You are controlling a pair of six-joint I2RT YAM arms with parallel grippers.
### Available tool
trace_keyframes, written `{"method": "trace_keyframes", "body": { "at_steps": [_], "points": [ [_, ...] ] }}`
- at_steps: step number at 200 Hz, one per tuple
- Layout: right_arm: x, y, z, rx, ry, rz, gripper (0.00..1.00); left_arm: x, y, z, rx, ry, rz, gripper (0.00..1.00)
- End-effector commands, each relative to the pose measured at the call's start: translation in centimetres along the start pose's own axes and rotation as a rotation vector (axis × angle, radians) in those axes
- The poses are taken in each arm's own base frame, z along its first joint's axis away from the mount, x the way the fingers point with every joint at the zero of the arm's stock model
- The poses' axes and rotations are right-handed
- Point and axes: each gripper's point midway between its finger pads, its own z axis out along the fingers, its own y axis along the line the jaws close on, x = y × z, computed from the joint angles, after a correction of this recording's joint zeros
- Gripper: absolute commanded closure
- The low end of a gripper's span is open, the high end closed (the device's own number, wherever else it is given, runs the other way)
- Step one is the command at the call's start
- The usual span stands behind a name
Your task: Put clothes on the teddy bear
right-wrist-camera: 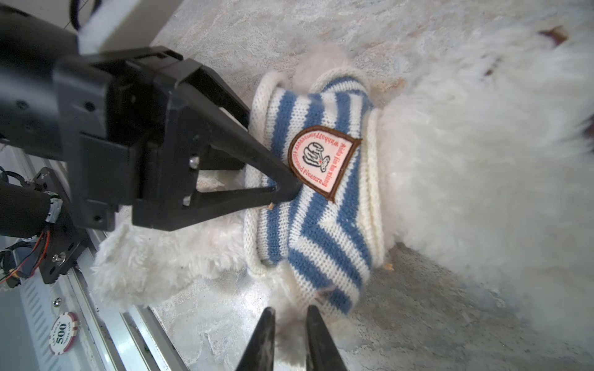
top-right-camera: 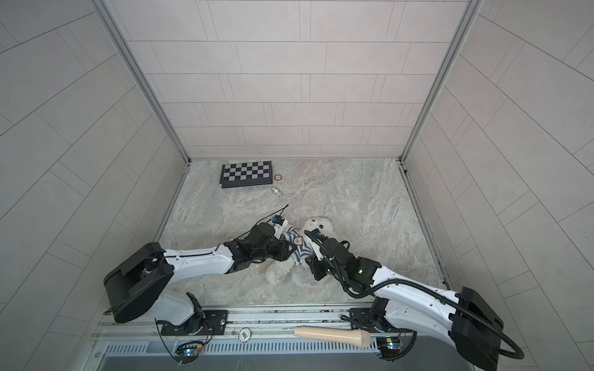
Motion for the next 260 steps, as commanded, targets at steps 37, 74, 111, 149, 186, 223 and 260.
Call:
{"method": "trace_keyframes", "body": {
  "at_steps": [37, 74, 111, 149, 186, 223, 260],
  "points": [
    [-1.6, -0.3, -1.1, 0.034, -0.054, 0.003, 0.81, 2.6, 1.1, 0.4, -0.026, 0.079, -0.011, 0.56],
    [-3.6, -1.8, -1.0, 0.116, -0.121, 0.013, 0.83, 2.8, 1.1, 0.4, -0.022, 0.079, -0.010, 0.56],
    [-2.6, -2.2, 0.3, 0.124, -0.087, 0.003, 0.83, 2.9, 1.3, 0.3, -0.043, 0.100, -0.014, 0.57],
    [-0.2, -2.5, 1.3, 0.102, -0.035, 0.014, 0.83, 2.9, 1.7, 0.0, -0.064, 0.093, -0.018, 0.57],
    [1.5, -2.8, 1.7, 0.086, -0.013, 0.041, 0.83, 2.7, 1.8, -0.5, -0.088, 0.100, -0.010, 0.57],
    [3.5, -3.2, 1.8, 0.081, 0.026, 0.057, 0.83, 2.6, 1.9, -0.5, -0.100, 0.105, -0.015, 0.57],
    [3.8, -3.0, 1.0, 0.065, 0.039, 0.073, 0.83, 2.5, 1.8, -0.5, -0.095, 0.094, -0.023, 0.57]
  ]
}}
